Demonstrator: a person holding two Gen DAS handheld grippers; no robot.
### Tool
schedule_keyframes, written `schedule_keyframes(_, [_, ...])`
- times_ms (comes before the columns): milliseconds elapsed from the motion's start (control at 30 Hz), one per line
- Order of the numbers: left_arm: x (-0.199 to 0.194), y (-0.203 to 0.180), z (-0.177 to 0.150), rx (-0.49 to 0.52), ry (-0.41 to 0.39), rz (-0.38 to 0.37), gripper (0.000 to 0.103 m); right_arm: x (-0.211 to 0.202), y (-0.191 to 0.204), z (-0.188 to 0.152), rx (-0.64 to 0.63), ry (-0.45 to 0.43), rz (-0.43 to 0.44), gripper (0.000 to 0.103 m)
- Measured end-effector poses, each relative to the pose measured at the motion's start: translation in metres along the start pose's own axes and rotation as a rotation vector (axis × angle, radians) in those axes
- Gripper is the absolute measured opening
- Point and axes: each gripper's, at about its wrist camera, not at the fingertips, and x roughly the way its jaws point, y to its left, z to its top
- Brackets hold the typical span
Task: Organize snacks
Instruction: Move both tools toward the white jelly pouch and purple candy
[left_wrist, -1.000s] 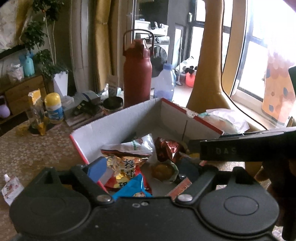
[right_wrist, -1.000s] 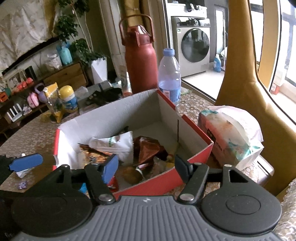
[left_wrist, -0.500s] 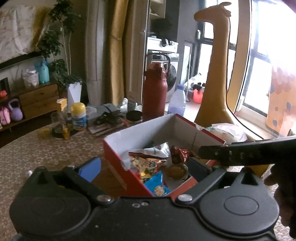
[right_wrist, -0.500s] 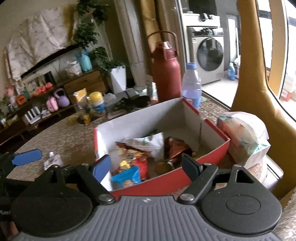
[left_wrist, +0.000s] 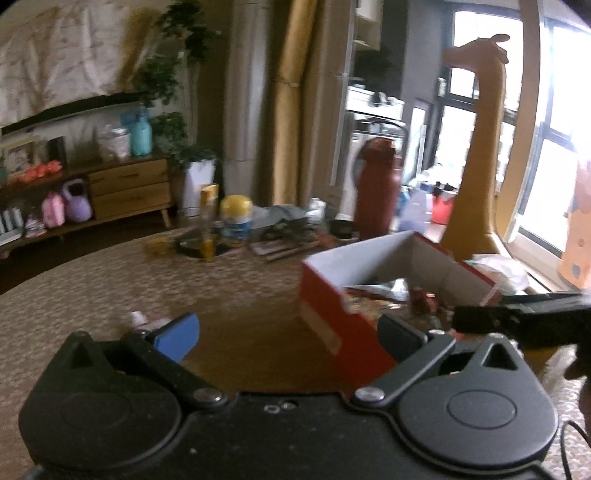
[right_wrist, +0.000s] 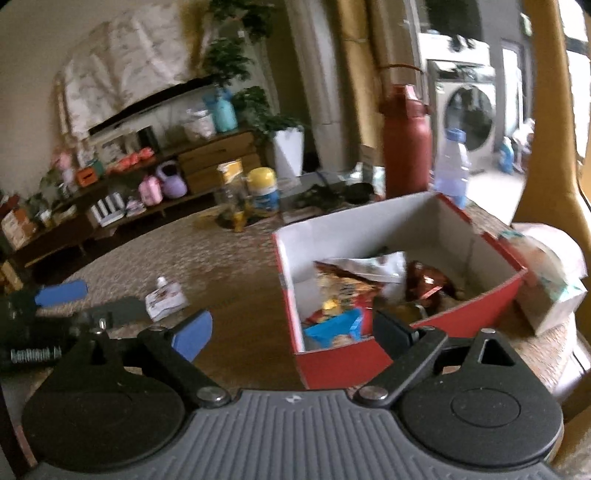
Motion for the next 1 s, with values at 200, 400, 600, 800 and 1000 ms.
schedule_keyframes(200, [0.002,0.056,0.001,-0.057,0.016,0.080,0.103,0.022,0.035,-0.008,-0.075,0.019,0.064,0.095])
schedule_keyframes(400, [0.012,0.105,0.007,-0.114,0.018,0.153,0.103,0.050,0.073,-0.016,-0.141,0.032,0.120,0.095])
schedule_keyframes(600, [0.038,0.133,0.005,-0.133,0.058,0.188,0.103,0.089,0.104,-0.024,-0.177,0.072,0.156,0.095])
schedule_keyframes(800, [0.082,0.159,0.002,-0.213,0.151,0.166,0.103,0.129,0.129,-0.033,-0.241,0.108,0.199,0.095])
schedule_keyframes(1000, [0.126,0.169,0.001,-0.230,0.232,0.161,0.103,0.164,0.153,-0.043,-0.347,0.118,0.196,0.094])
